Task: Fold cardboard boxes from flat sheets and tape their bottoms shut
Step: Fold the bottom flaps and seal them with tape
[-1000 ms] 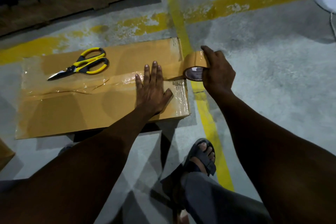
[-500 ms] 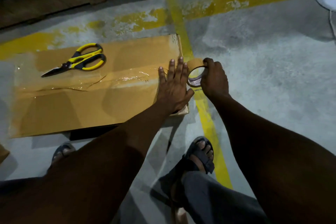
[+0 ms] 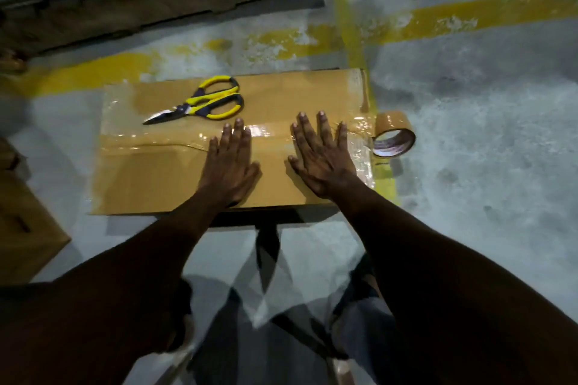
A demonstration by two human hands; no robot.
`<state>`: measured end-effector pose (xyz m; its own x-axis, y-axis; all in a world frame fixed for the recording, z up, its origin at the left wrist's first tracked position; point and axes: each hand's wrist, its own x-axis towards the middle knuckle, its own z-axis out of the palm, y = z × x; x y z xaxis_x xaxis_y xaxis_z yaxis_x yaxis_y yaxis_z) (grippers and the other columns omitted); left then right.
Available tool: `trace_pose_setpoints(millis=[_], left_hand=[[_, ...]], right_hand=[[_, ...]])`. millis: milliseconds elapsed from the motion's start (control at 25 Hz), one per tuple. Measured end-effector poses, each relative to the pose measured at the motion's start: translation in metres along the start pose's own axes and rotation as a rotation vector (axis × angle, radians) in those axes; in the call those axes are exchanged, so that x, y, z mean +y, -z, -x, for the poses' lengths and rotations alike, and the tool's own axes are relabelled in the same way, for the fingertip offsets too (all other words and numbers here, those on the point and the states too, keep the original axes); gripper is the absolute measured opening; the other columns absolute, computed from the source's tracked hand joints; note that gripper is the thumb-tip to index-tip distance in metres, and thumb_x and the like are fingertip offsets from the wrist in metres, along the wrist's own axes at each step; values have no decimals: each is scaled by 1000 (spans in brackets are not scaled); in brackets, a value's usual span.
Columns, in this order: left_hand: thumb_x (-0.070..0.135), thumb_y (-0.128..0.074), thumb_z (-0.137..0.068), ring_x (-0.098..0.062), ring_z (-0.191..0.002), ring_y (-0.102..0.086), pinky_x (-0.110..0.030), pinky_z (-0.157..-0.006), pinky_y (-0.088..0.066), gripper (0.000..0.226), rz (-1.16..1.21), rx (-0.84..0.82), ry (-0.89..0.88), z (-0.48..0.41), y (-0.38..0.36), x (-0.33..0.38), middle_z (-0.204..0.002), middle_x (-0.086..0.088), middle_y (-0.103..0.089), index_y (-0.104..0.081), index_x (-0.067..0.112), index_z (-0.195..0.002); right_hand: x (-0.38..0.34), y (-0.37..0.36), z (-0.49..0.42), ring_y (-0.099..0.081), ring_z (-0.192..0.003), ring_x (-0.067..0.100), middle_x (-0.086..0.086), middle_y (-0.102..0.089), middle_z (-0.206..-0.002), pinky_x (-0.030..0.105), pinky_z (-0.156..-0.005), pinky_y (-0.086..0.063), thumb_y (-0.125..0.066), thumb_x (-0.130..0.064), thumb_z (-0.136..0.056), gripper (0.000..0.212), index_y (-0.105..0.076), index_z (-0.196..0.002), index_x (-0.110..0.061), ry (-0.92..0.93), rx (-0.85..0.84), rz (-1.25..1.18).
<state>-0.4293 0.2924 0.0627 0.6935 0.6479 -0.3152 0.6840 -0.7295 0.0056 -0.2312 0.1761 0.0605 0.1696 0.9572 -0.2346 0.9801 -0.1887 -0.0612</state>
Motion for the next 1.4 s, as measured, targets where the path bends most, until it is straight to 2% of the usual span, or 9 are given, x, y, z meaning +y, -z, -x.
trace_pose_setpoints(millis=[200,400,520,600,800,920,1080,1280,1400], left_hand=[[56,-4,-88,-31,-148,12,-54,-118,-4,79,50,-46,99,51,-7,-99,-159,-10,20,10,12,-152],[52,-23,-96,-32,-149,4,-57,-117,-6,75,99,-39,320,77,-8,-159,-161,-13,10,0,9,-154],[47,-33,-98,-35,-148,9,-61,-115,-7,75,158,-112,403,74,6,-154,-160,-14,14,3,11,-154],[50,-37,-97,-41,-146,10,-64,-113,-11,79,176,-190,406,70,18,-138,-159,-15,16,5,15,-153],[50,-47,-93,-43,-142,-15,-60,-106,-33,77,186,-361,169,69,48,-100,-160,-11,0,-9,20,-153],[46,-48,-93,-35,-127,-43,-49,-98,-44,66,110,-438,-8,61,71,-58,-150,-13,-27,-25,19,-149],[37,-47,-96,-31,-112,-55,-37,-92,-46,43,110,-504,-191,35,99,19,-126,-14,-58,-50,13,-132],[35,-44,-99,-36,-122,-50,-34,-96,-42,49,52,-423,-344,-22,132,100,-137,-20,-53,-43,11,-142],[32,-47,-97,-35,-122,-51,-34,-94,-40,48,71,-325,-368,-63,137,125,-134,-21,-54,-46,10,-140]], right_hand=[[-87,7,-38,-1,-150,36,8,-1,-165,66,-115,-5,-9,-51,-97,69,-11,-157,-15,183,9,12],[-140,32,-90,-15,-149,35,17,-15,-162,61,-114,-17,-35,-27,-99,54,-30,-151,-15,89,195,-155],[-132,54,-120,-7,-150,35,14,-8,-163,65,-111,-16,-46,-22,-96,67,-16,-155,-22,-6,28,-47],[-125,65,-122,-19,-145,37,14,-23,-158,63,-109,-22,-59,-21,-90,74,-19,-152,-24,-23,-30,56],[-108,78,-68,-43,-124,35,10,-51,-134,44,-94,-39,-69,-46,-84,72,-34,-140,-18,-277,-89,-130],[-67,79,-20,-47,-123,36,12,-55,-130,44,-94,-41,-64,-46,-87,60,-42,-134,-15,-434,-171,-318],[-8,78,46,-57,-117,35,13,-59,-125,40,-90,-47,-60,-38,-91,42,-55,-126,-15,-523,-183,-357],[17,67,77,-65,-97,38,16,-70,-99,35,-75,-49,-62,-45,-86,35,-67,-103,-15,-652,98,-515],[35,57,74,-64,-97,41,20,-69,-99,39,-77,-49,-54,-55,-89,47,-61,-107,-12,-846,250,-642]])
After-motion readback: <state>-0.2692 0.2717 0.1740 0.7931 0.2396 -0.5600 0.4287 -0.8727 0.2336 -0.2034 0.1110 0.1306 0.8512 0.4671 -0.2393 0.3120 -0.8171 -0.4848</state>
